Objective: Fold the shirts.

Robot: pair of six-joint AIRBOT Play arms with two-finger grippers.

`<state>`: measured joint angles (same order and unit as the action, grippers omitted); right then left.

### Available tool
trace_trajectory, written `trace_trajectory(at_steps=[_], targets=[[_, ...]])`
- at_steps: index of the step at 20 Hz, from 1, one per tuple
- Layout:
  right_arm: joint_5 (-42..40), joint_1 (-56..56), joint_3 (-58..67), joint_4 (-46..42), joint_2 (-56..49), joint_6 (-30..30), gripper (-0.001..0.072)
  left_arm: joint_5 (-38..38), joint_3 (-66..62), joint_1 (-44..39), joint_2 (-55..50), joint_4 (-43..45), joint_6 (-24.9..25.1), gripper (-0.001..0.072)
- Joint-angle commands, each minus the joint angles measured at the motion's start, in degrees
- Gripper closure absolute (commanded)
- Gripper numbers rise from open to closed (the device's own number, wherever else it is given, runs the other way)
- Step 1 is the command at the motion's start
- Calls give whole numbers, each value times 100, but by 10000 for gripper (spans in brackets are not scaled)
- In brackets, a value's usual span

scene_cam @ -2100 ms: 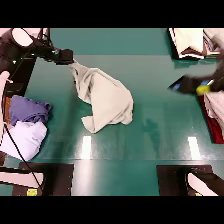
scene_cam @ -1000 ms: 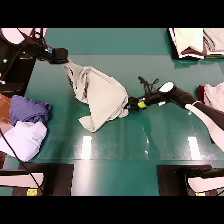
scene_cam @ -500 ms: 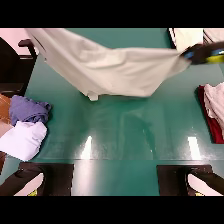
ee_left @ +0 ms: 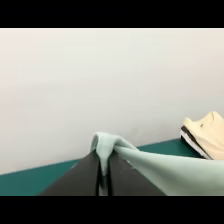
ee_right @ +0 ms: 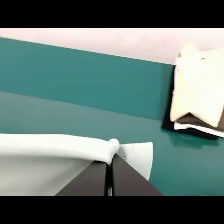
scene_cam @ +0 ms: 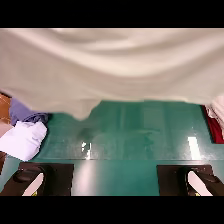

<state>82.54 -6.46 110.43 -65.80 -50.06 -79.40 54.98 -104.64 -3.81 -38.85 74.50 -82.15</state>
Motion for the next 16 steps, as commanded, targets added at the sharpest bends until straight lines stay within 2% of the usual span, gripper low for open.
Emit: trace_trajectory(at_steps=[1, 4, 7, 9, 12, 14, 16], targets=[[728, -407, 439, -17, -214, -271, 699, 385, -177, 4, -42, 87, 4, 682], [1008, -201, -24, 140, -708, -669, 698, 1362, 286, 4, -721, 96, -33, 681], [1003, 417, -1117, 103, -1333, -986, 698, 1488, 1318, 4, -1777, 46, -42, 681], [879, 745, -1867, 81, -1878, -1051, 698, 1222, 1980, 4, -2531, -129, -50, 681], [72, 975, -2413, -83, -2898, -1054, 698, 431, 2321, 4, -3825, -153, -46, 680], [-435, 1019, -2256, -74, -3541, -1051, 698, -170, 2321, 4, -4415, -155, -57, 680], [-557, 1019, -1781, 28, -4159, -1047, 697, -516, 2321, 4, -4684, -157, -57, 680]])
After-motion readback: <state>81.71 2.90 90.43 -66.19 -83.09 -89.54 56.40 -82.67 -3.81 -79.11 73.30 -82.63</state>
